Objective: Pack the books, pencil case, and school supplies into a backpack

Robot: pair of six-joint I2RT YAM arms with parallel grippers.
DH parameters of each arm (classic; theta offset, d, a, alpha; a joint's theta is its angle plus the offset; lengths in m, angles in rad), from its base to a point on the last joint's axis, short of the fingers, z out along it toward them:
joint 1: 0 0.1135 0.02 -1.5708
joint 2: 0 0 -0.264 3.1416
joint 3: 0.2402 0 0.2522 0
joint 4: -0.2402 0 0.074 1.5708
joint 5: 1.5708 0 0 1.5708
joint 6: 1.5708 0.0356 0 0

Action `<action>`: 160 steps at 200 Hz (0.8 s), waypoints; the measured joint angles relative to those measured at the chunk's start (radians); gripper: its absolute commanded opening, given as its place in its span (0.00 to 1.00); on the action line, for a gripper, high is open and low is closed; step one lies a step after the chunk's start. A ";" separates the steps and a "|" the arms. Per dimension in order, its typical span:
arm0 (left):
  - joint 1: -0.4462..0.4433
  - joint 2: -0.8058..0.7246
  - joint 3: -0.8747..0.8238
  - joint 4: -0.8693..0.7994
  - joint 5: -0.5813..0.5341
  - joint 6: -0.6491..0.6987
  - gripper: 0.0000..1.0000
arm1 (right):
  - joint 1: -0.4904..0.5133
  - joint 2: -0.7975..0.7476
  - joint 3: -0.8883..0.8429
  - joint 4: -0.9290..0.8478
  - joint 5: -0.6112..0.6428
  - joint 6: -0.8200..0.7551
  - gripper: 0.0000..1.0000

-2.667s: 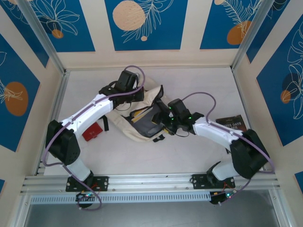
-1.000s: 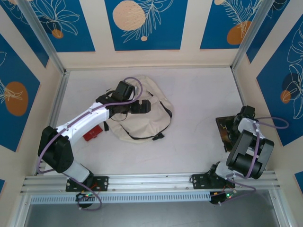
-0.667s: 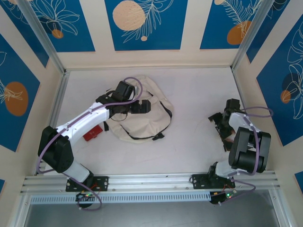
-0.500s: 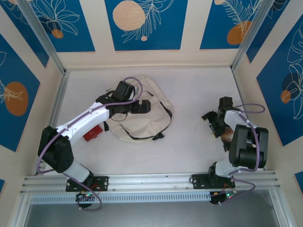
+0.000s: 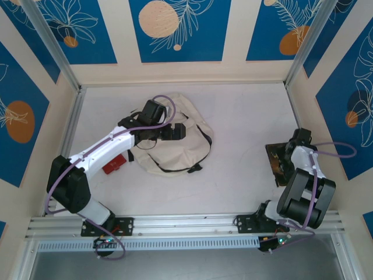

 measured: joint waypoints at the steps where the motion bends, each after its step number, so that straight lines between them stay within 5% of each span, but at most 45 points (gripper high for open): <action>1: 0.000 0.000 0.000 0.000 0.000 0.000 1.00 | -0.004 -0.002 -0.005 -0.001 0.000 0.000 0.86; 69: 0.000 0.002 0.001 0.000 0.022 0.000 1.00 | -0.121 -0.154 -0.087 -0.037 0.018 0.018 0.85; 112: 0.000 0.015 0.001 0.001 0.025 0.000 1.00 | -0.136 -0.077 -0.093 -0.007 -0.018 0.008 0.66; 160: 0.000 0.018 0.002 0.003 0.026 0.000 1.00 | -0.130 -0.017 -0.080 -0.002 -0.015 0.006 0.63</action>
